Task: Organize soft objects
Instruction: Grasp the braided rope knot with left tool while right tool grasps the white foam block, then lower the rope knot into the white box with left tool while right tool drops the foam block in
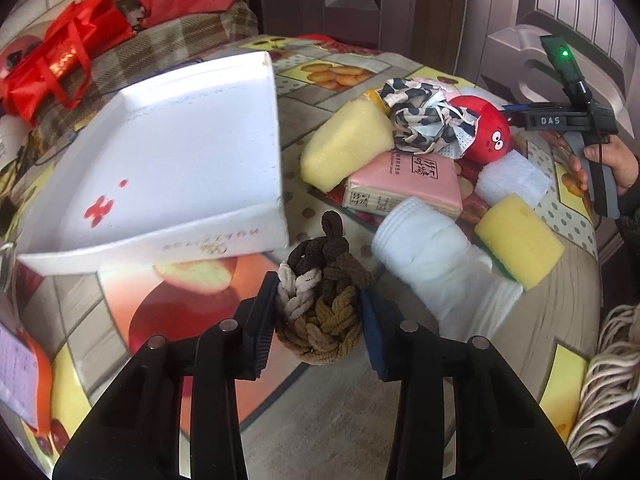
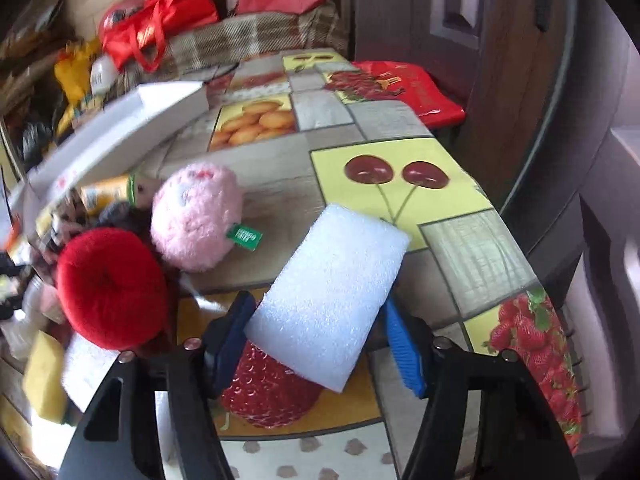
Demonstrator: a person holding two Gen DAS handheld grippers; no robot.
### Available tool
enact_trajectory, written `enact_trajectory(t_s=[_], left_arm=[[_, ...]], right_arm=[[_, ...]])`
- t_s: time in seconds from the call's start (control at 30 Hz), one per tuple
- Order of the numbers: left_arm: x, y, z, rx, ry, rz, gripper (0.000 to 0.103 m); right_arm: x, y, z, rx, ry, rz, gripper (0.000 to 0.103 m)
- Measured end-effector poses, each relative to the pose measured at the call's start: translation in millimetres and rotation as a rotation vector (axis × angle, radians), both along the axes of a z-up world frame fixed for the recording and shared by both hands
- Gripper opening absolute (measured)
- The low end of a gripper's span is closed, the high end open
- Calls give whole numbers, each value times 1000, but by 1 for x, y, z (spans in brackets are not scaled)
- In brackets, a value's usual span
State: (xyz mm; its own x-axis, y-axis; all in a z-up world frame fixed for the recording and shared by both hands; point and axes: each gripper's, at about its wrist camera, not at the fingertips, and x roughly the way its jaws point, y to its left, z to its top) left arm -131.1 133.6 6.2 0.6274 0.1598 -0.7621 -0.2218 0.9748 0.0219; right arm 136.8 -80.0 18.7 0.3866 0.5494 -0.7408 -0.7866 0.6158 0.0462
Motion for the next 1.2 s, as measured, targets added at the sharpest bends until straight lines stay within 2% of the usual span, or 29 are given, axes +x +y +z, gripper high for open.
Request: enact_trajectory(t_s=[0.07, 0.2, 0.27, 0.33, 0.43, 0.6, 0.63, 0.77, 0.93, 1.2], left_arm=[[-15, 2, 8, 11, -72, 36, 38], [-56, 10, 35, 37, -340, 135, 38], [-72, 16, 41, 40, -445, 199, 38], [-80, 23, 43, 57, -493, 291, 38], [-86, 32, 45, 77, -521, 390, 38], [-97, 34, 46, 125, -549, 480, 38], [-98, 34, 46, 134, -549, 485, 38], [-91, 39, 45, 157, -551, 487, 38], [-76, 53, 45, 181, -551, 514, 38], [-65, 77, 43, 170, -540, 576, 38]], right_arm=[[-3, -9, 9, 78, -8, -7, 63], [-32, -34, 45, 346, -106, 5, 64], [-55, -39, 58, 477, -155, 40, 64], [-74, -34, 63, 540, -188, 74, 64], [-97, -14, 59, 563, -207, 133, 64], [-121, 19, 39, 555, -90, 202, 64], [-125, 17, 40, 581, -83, 218, 64], [-151, 42, 44, 584, -148, 310, 64], [-178, 73, 41, 556, -164, 405, 64], [-211, 109, 34, 509, -165, 490, 64]])
